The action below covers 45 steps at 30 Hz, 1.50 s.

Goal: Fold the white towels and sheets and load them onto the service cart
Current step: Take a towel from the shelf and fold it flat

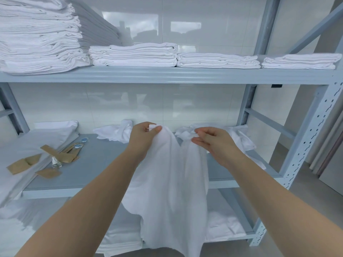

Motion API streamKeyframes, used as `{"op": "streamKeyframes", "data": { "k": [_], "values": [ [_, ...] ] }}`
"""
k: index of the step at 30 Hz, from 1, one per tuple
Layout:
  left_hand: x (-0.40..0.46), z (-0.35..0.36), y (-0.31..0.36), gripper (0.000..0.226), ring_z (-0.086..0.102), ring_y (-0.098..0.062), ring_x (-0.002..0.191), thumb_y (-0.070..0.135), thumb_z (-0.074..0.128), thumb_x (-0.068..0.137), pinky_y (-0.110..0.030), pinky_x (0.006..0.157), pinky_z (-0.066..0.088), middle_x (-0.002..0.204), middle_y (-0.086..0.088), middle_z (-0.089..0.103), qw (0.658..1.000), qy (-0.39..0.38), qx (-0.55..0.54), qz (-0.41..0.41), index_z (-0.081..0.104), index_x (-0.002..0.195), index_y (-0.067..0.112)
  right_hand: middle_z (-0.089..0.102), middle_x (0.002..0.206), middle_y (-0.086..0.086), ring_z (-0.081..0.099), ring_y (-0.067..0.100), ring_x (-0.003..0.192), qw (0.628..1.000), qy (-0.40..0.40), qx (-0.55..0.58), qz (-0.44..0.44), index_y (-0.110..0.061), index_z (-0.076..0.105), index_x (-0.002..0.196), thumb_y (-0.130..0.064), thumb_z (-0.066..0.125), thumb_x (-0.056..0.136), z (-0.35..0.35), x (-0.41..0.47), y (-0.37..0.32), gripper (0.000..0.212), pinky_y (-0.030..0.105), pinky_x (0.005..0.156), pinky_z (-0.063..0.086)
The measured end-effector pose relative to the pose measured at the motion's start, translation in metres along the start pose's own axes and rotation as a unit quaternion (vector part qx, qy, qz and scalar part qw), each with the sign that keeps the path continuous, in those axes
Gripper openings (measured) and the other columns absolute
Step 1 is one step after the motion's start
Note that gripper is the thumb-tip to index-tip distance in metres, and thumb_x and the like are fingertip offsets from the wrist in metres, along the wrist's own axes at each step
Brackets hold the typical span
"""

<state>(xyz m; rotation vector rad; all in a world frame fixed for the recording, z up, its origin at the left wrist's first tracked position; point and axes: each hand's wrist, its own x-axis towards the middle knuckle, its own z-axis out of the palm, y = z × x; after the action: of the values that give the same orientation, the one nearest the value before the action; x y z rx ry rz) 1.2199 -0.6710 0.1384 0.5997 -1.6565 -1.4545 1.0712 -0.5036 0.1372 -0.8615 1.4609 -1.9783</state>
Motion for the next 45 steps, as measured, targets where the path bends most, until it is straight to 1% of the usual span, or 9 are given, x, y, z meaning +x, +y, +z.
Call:
{"op": "streamKeyframes", "data": {
  "k": [5,8,12,16,22,31,35,40,45],
  "values": [
    [-0.003,0.004,0.011,0.016,0.059,-0.019,0.078,0.010,0.061,0.092,-0.028,0.069,0.045,0.087,-0.012,0.066,0.999,-0.031,0.011,0.016,0.068,0.099,-0.004,0.074,0.085,-0.001,0.069,0.006,0.087,0.984,-0.058,-0.163,-0.030,-0.012,0.071,0.101,-0.005,0.072,0.082,0.026,-0.008,-0.003,0.021,0.010,0.079,0.049],
    [-0.009,0.007,0.017,0.018,0.053,-0.015,0.066,0.009,0.058,0.094,-0.025,0.058,0.040,0.075,-0.007,0.062,0.997,-0.064,0.026,0.030,0.068,0.097,-0.005,0.068,0.071,0.010,0.072,0.019,0.069,0.993,-0.011,-0.101,-0.062,0.008,0.069,0.086,-0.001,0.073,0.080,0.051,-0.009,-0.004,0.011,0.019,0.067,0.055],
    [-0.019,0.008,0.020,0.021,0.056,-0.015,0.069,0.012,0.054,0.097,-0.029,0.068,0.043,0.072,-0.005,0.066,0.994,-0.100,0.030,0.034,0.071,0.096,-0.001,0.061,0.050,0.000,0.063,0.017,0.046,0.985,0.060,-0.130,-0.100,0.002,0.065,0.079,-0.008,0.070,0.085,0.076,-0.004,0.003,0.013,0.026,0.053,0.055],
    [-0.022,0.005,0.018,0.027,0.050,-0.028,0.080,0.013,0.049,0.099,-0.040,0.074,0.040,0.082,-0.023,0.058,0.995,-0.096,-0.011,0.010,0.065,0.096,-0.008,0.062,0.051,-0.002,0.062,0.018,0.047,0.983,0.099,-0.117,-0.100,-0.005,0.064,0.074,-0.011,0.069,0.085,0.086,0.001,0.012,0.014,0.036,0.063,0.056],
    [-0.024,-0.002,0.009,0.022,0.062,-0.013,0.074,0.019,0.060,0.095,-0.024,0.069,0.048,0.076,0.000,0.068,0.992,-0.117,0.009,0.047,0.068,0.097,0.000,0.065,0.059,0.000,0.066,0.019,0.051,0.989,0.086,-0.077,-0.096,-0.003,0.064,0.077,-0.010,0.068,0.086,0.092,0.003,0.017,0.013,0.026,0.053,0.055],
    [0.000,-0.001,0.019,0.016,0.055,-0.011,0.076,0.007,0.051,0.095,-0.010,0.062,0.039,0.085,-0.005,0.064,0.978,-0.039,0.160,0.124,0.065,0.093,-0.001,0.059,0.064,0.001,0.055,0.014,0.039,0.962,-0.051,-0.250,-0.093,0.000,0.064,0.082,-0.009,0.071,0.084,0.066,0.004,0.012,0.012,0.023,0.045,0.048],
    [0.022,-0.012,0.033,0.015,0.053,-0.016,0.085,0.010,0.053,0.095,-0.021,0.069,0.034,0.091,-0.006,0.063,0.961,0.021,0.219,0.168,0.065,0.097,0.000,0.045,0.050,0.000,0.040,0.007,0.035,0.939,-0.075,-0.335,-0.036,-0.001,0.058,0.069,-0.015,0.076,0.080,0.043,0.003,0.037,0.025,0.019,0.040,0.036],
    [0.050,-0.035,0.051,0.018,0.054,-0.018,0.089,0.013,0.053,0.095,-0.032,0.080,0.041,0.095,-0.010,0.065,0.950,0.067,0.254,0.166,0.065,0.097,0.000,0.052,0.070,0.008,0.035,0.004,0.037,0.918,-0.123,-0.377,0.027,0.008,0.065,0.092,-0.021,0.075,0.080,0.022,0.001,0.083,0.033,0.023,0.045,0.036],
    [0.070,-0.074,0.056,0.016,0.052,-0.015,0.084,0.016,0.053,0.094,-0.025,0.071,0.036,0.088,-0.002,0.061,0.944,0.130,0.259,0.155,0.065,0.096,0.006,0.048,0.061,0.003,0.049,0.008,0.034,0.892,-0.137,-0.429,0.046,-0.007,0.059,0.062,-0.021,0.074,0.082,0.006,0.000,0.119,0.028,0.018,0.044,0.043]
  ]
}}
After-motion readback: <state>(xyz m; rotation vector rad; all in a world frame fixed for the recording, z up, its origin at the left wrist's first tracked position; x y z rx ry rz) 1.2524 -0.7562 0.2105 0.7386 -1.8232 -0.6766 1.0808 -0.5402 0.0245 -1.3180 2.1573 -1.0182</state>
